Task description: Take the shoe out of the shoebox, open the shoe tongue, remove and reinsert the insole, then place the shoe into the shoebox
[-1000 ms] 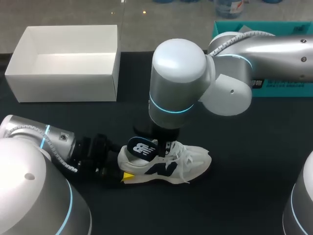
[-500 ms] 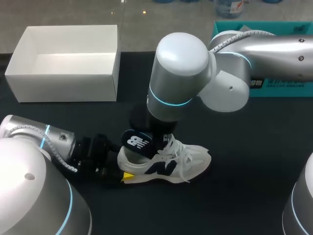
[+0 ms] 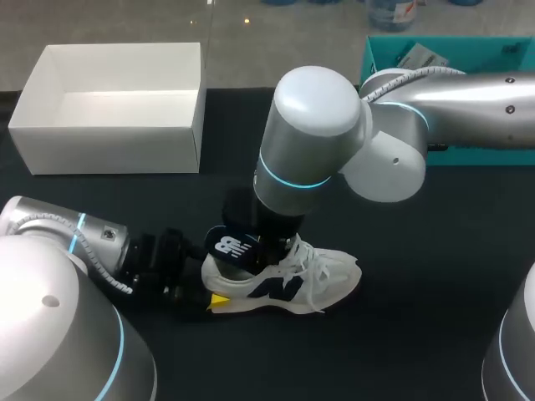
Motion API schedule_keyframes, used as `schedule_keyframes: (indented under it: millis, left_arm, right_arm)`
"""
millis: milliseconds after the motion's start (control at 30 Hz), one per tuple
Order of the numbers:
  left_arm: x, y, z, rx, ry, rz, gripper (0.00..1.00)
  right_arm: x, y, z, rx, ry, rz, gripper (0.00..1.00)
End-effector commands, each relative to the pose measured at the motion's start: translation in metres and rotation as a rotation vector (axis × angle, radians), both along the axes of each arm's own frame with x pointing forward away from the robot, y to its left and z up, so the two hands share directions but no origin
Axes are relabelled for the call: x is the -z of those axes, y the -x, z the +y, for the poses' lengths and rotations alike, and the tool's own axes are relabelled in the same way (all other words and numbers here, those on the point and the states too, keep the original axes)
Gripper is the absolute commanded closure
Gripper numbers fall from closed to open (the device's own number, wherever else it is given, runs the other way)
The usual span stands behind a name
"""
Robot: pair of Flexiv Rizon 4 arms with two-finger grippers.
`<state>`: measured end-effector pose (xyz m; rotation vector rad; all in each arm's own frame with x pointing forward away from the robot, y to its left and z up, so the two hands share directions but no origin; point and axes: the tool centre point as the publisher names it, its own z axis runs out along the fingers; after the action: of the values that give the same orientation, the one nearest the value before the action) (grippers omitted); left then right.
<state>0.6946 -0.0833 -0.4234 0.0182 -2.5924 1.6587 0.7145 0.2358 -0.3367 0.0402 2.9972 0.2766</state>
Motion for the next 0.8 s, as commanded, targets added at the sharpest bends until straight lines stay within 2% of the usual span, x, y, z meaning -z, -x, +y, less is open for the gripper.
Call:
schedule_keyframes:
  millis: [33,133,233,267,300,667,800]
  left_arm:
    - [0.002,0.001,-0.001,-0.003,-0.001,-0.002,1.0]
    - [0.002,0.001,-0.001,-0.003,-0.001,-0.002,1.0]
    - [0.002,0.001,-0.001,-0.003,-0.001,-0.002,1.0]
    - [0.002,0.001,-0.001,-0.003,-0.001,-0.002,1.0]
    - [0.002,0.001,-0.001,-0.003,-0.001,-0.002,1.0]
    - [0.002,0.001,-0.001,-0.003,-0.001,-0.002,1.0]
    - [0.002,0.001,-0.001,-0.003,-0.001,-0.002,1.0]
  right_arm:
    - [0.005,0.0,-0.004,0.005,-0.006,0.005,0.66]
    - [0.006,0.001,-0.005,0.011,-0.007,0.007,0.69]
    - [0.007,0.002,-0.007,0.02,-0.009,0.014,0.85]
    - [0.007,0.002,-0.007,0.02,-0.01,0.014,0.95]
    - [0.008,0.001,-0.007,0.02,-0.012,0.014,1.0]
    - [-0.012,-0.016,0.013,-0.073,-0.028,-0.04,1.0]
    - [-0.014,-0.022,0.023,-0.12,-0.037,-0.045,1.0]
